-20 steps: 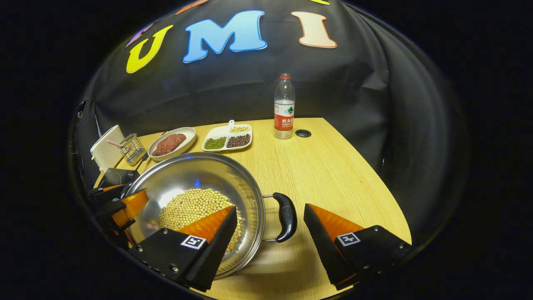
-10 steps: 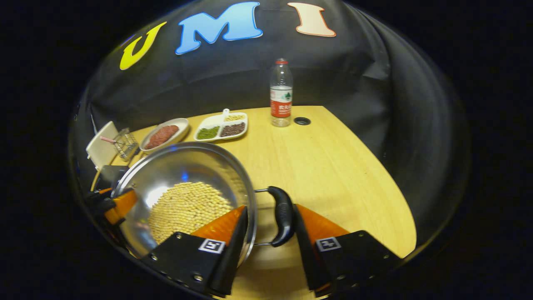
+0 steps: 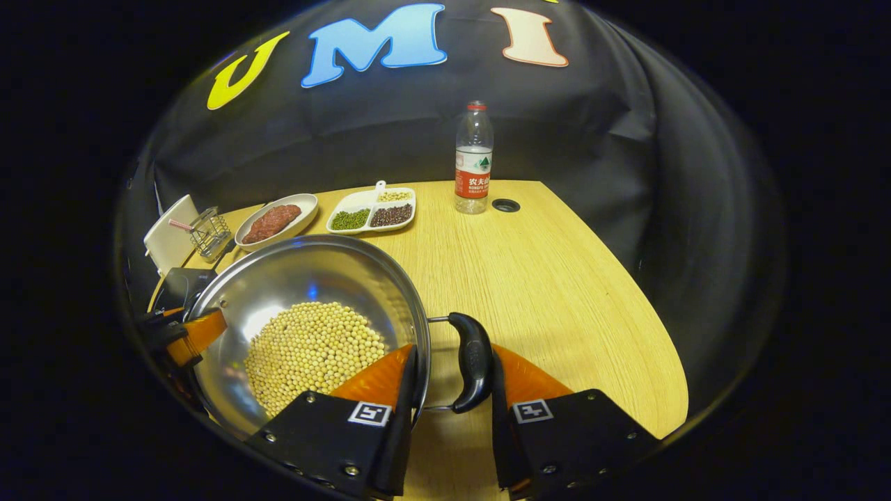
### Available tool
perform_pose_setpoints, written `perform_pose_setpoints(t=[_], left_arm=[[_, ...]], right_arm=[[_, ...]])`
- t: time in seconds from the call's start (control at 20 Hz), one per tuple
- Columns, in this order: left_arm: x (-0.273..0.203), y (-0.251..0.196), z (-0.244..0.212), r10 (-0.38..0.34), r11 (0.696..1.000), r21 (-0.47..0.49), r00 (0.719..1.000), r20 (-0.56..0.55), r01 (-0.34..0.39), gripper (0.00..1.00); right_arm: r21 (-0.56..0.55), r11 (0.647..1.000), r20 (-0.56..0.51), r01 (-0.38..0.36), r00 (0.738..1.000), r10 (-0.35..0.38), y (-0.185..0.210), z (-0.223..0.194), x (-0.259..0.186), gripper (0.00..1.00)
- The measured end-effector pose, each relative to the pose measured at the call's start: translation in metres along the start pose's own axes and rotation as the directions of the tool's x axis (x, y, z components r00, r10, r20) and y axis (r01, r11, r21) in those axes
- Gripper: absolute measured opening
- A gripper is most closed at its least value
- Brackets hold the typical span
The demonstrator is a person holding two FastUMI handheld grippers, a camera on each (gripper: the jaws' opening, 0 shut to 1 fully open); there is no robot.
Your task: First push the handle of the pot to place it horizontally, then grasp the pot with both hands and set it on the induction cooktop.
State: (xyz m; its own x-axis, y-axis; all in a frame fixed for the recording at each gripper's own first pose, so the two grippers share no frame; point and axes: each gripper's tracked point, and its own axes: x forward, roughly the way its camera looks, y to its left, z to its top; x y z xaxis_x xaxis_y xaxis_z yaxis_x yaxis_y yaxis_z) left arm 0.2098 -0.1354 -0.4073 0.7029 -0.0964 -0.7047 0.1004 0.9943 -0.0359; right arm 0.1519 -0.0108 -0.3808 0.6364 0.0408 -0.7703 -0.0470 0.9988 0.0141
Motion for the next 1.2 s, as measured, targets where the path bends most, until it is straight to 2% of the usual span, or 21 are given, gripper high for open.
perform_pose_setpoints(t=[0.1,0.15,0.25,0.3,0.35,0.4,0.5,0.6,0.85,0.9,1.0,1.15,1.2], left_arm=[[-0.008,0.004,0.006,0.005,1.000,0.005,1.000,0.026,-0.005,0.65],[-0.015,0.006,0.010,0.006,1.000,0.011,0.999,0.036,-0.007,0.69],[-0.026,0.010,0.015,0.001,1.000,0.002,0.999,0.045,-0.001,0.68],[-0.030,0.013,0.017,-0.003,1.000,-0.002,0.999,0.049,0.003,0.65],[-0.036,0.017,0.019,-0.005,1.000,-0.002,0.999,0.053,0.005,0.69],[-0.041,0.022,0.020,-0.008,1.000,0.000,0.998,0.057,0.008,0.65],[-0.050,0.033,0.024,-0.012,1.000,-0.002,0.998,0.066,0.012,0.69],[-0.057,0.045,0.025,-0.016,1.000,-0.008,0.997,0.075,0.016,0.65],[-0.075,0.080,0.027,-0.019,1.000,-0.021,0.995,0.096,0.021,0.69],[-0.076,0.087,0.029,-0.021,0.999,-0.022,0.995,0.100,0.023,0.65],[-0.080,0.101,0.030,-0.028,0.999,-0.032,0.994,0.106,0.032,0.69],[-0.085,0.127,0.027,-0.029,0.999,-0.040,0.993,0.113,0.033,0.65],[-0.088,0.137,0.028,-0.028,0.999,-0.039,0.993,0.113,0.033,0.69]], right_arm=[[0.005,1.000,0.019,-0.003,1.000,0.003,0.000,0.005,-0.005,0.49],[0.009,1.000,0.019,-0.006,1.000,0.006,0.001,0.005,-0.011,0.49],[0.023,1.000,0.018,-0.009,1.000,0.009,0.008,0.007,-0.024,0.49],[0.025,1.000,0.019,-0.008,1.000,0.008,0.012,0.008,-0.030,0.49],[0.028,1.000,0.021,-0.007,1.000,0.006,0.014,0.009,-0.034,0.49],[0.032,0.999,0.024,-0.005,1.000,0.005,0.018,0.009,-0.040,0.49],[0.037,0.999,0.030,-0.007,1.000,0.006,0.028,0.010,-0.049,0.49],[0.035,0.999,0.039,-0.006,0.999,0.005,0.038,0.011,-0.058,0.49],[0.034,0.999,0.056,-0.008,0.998,0.006,0.067,0.011,-0.075,0.49],[0.034,0.999,0.059,-0.006,0.998,0.005,0.074,0.011,-0.078,0.49],[0.033,0.999,0.069,0.000,0.998,-0.003,0.086,0.013,-0.083,0.49],[0.024,1.000,0.075,0.006,0.997,-0.008,0.109,0.011,-0.091,0.49],[0.020,1.000,0.080,0.007,0.997,-0.009,0.117,0.012,-0.095,0.49]])
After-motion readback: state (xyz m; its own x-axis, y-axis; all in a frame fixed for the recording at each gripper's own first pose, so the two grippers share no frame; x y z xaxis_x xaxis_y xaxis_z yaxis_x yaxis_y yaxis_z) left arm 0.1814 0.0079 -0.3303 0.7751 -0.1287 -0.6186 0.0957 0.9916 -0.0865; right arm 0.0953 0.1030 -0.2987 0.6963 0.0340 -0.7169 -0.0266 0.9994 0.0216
